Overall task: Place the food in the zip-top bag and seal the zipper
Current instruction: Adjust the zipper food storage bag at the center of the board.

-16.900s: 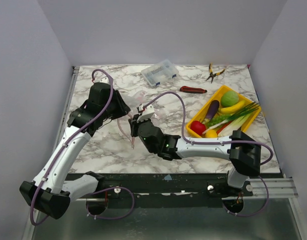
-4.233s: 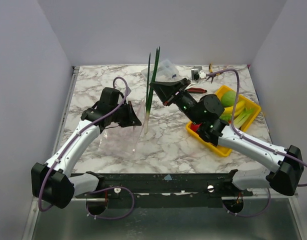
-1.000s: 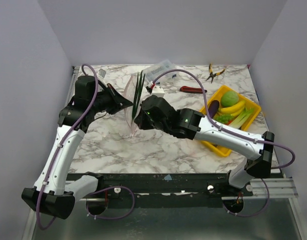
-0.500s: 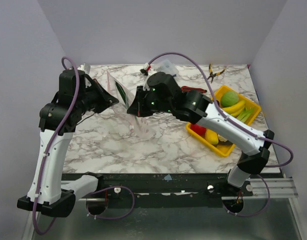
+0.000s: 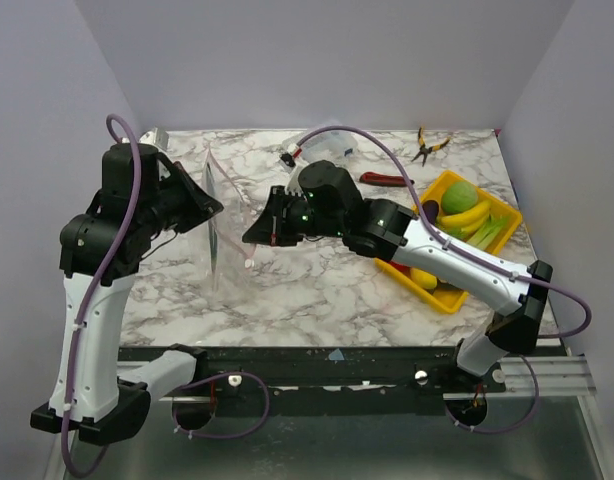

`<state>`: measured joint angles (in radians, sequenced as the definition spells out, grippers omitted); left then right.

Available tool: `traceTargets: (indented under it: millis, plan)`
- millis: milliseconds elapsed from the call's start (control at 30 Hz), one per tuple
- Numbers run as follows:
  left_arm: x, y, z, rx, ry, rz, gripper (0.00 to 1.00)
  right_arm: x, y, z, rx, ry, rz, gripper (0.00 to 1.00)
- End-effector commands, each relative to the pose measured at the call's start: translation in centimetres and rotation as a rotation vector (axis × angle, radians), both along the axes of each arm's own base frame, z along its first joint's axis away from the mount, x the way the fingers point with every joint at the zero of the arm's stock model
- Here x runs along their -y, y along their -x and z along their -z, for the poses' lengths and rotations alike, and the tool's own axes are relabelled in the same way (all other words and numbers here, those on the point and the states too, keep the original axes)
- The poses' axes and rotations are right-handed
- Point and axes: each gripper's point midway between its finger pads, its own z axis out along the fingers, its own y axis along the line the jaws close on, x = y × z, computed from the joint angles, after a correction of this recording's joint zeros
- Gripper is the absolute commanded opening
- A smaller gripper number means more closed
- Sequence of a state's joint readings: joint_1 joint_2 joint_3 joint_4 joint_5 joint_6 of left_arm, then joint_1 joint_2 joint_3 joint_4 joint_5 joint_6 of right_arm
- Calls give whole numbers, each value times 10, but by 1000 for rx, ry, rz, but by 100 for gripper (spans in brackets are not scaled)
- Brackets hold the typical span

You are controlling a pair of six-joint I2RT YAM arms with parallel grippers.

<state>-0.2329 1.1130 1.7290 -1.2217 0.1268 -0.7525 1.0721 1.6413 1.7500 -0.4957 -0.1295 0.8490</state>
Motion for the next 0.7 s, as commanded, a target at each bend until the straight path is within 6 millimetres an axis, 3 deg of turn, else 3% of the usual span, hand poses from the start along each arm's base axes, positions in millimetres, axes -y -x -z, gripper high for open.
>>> traceTargets:
  millis: [0,100,167,267,467,533,667]
  plan:
    - [-6,-16,30,-34,-104,23,0,-7,1,10,-41,-120,24,0]
    - [-2,-32,52,-36,-148,78,0,-3,-2,40,-82,-147,47,0]
    - [3,-39,61,-38,-167,129,0,3,-4,50,-82,-176,80,0]
    - [21,-46,67,-4,-170,234,0,19,-16,51,-29,-172,154,0]
    - [52,-49,83,9,-151,351,0,54,-32,65,68,25,261,2]
    - [64,-49,88,13,-120,388,0,65,-36,69,93,91,284,11]
    - [80,-46,94,14,-78,466,0,99,-40,62,164,213,346,43]
